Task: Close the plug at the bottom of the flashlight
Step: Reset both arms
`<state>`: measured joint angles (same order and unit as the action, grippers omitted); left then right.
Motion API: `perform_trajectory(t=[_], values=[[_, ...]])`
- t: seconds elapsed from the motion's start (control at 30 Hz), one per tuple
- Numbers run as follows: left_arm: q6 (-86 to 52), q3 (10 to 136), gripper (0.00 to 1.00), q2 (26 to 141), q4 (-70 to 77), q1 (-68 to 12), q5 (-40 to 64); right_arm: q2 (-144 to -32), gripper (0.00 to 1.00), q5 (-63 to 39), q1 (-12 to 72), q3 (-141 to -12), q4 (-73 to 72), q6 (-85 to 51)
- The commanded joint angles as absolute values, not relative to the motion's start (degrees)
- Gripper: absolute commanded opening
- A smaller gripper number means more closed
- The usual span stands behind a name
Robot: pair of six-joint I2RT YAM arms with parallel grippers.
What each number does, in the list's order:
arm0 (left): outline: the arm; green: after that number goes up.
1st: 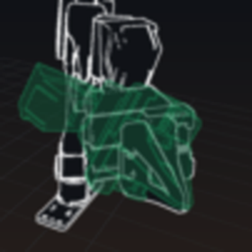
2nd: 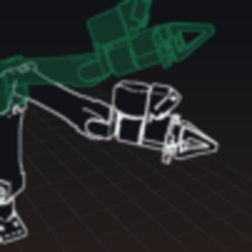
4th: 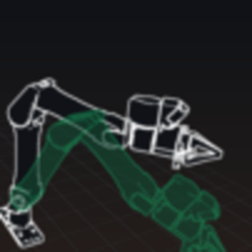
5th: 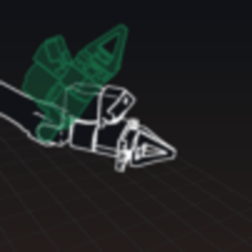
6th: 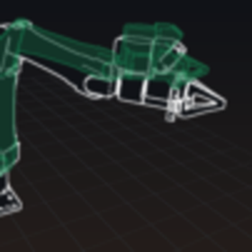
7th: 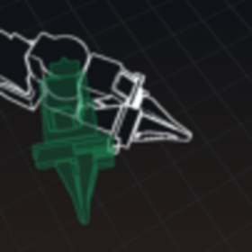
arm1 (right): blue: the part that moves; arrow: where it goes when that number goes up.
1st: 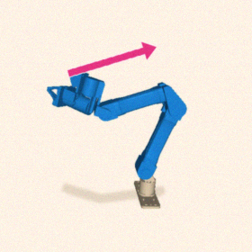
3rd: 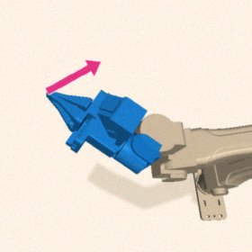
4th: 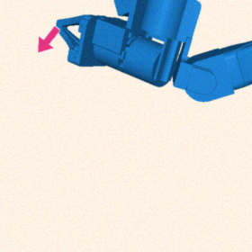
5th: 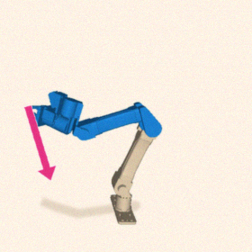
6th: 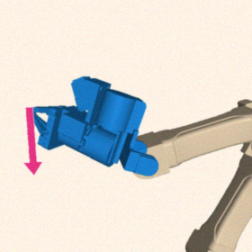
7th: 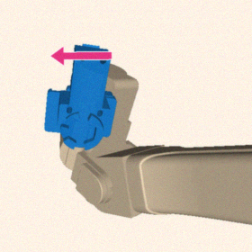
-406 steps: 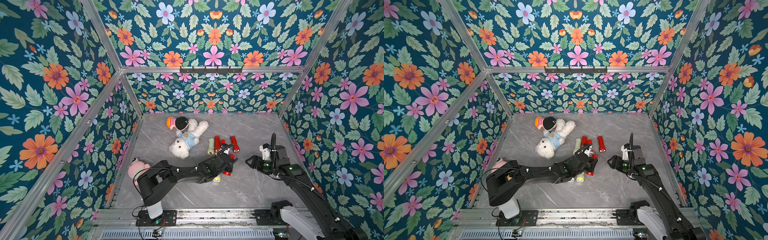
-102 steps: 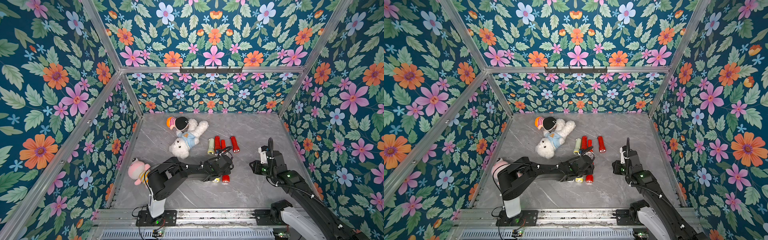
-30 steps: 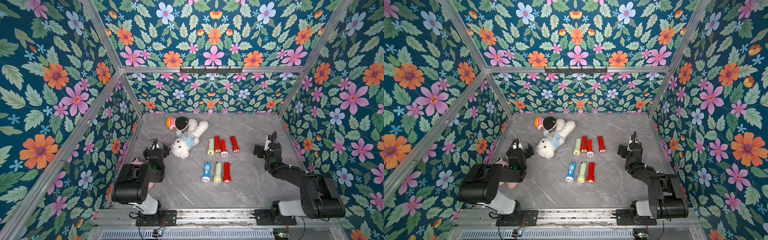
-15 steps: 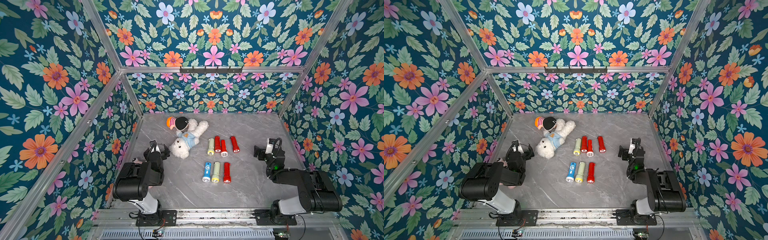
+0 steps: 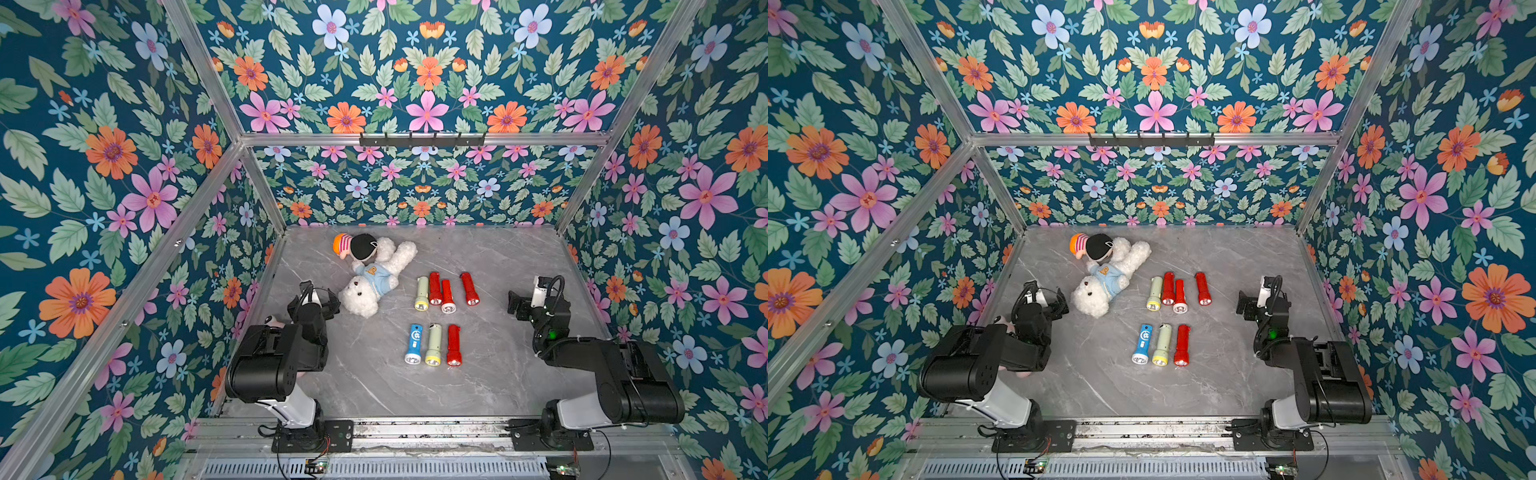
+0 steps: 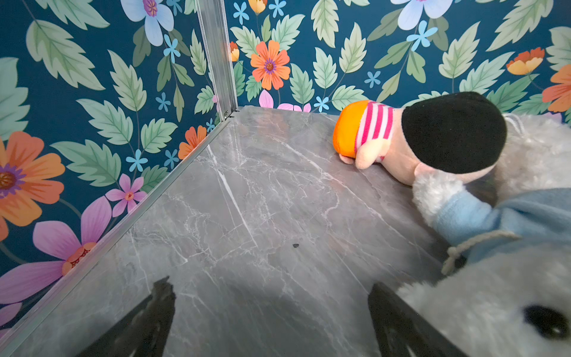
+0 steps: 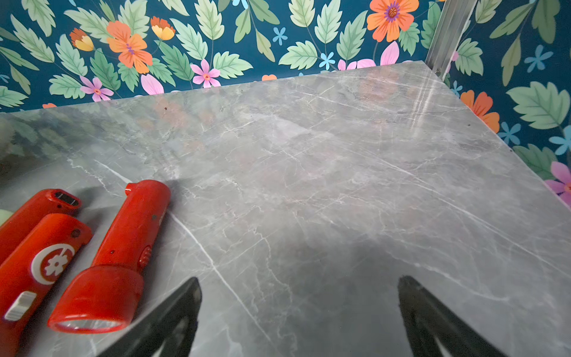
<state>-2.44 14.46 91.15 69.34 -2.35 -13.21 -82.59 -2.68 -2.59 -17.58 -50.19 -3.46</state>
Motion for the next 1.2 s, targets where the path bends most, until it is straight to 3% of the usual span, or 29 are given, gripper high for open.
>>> perform_trajectory(t=[0.0, 0.07, 0.17, 0.23, 0.27, 0.4, 0.5, 0.57, 0.67, 0.77, 1.17], values=[[1.4, 10.7, 1.0, 84.6, 75.6, -4.1, -12.1, -73.9, 0.99, 2.6, 2.4, -17.3, -45.5, 1.0], [0.6, 8.9, 1.0, 78.4, 71.9, -4.8, -14.4, -64.8, 0.99, 1.3, 7.3, -15.1, -42.2, 7.0], [-3.3, 13.5, 1.0, 88.2, 73.5, -3.3, -21.9, -70.2, 0.99, 7.2, 4.1, -12.6, -49.7, 1.4], [0.4, 20.3, 1.0, 89.8, 60.5, -2.2, -5.1, -83.7, 0.99, 6.0, -1.2, -16.1, -56.7, -4.4], [0.4, 18.5, 1.0, 89.2, 63.4, -1.9, -6.0, -84.8, 0.99, 6.6, -0.1, -15.6, -60.7, -2.5], [-3.8, 5.7, 1.0, 86.4, 84.2, -1.9, -16.1, -75.1, 0.99, 3.0, 2.0, -13.4, -52.6, 0.4], [-2.5, 13.2, 1.0, 89.5, 72.9, -1.1, -9.6, -85.4, 0.99, 5.6, -0.1, -16.8, -58.8, -2.3], [-0.2, 15.6, 1.0, 91.4, 70.9, -1.1, -4.7, -80.8, 0.99, 4.6, -1.0, -16.7, -50.8, -4.3], [-0.9, 12.6, 1.0, 92.5, 78.9, -1.0, -6.7, -82.8, 0.99, 4.5, -0.7, -17.0, -53.3, -3.6], [-1.3, 16.8, 1.0, 91.6, 68.4, -1.0, -7.9, -83.7, 0.99, 3.2, -1.2, -17.2, -54.6, -3.2], [-0.2, 17.1, 1.0, 91.7, 68.2, -1.0, -4.4, -83.2, 0.99, 2.9, -1.2, -17.5, -52.9, -3.5]])
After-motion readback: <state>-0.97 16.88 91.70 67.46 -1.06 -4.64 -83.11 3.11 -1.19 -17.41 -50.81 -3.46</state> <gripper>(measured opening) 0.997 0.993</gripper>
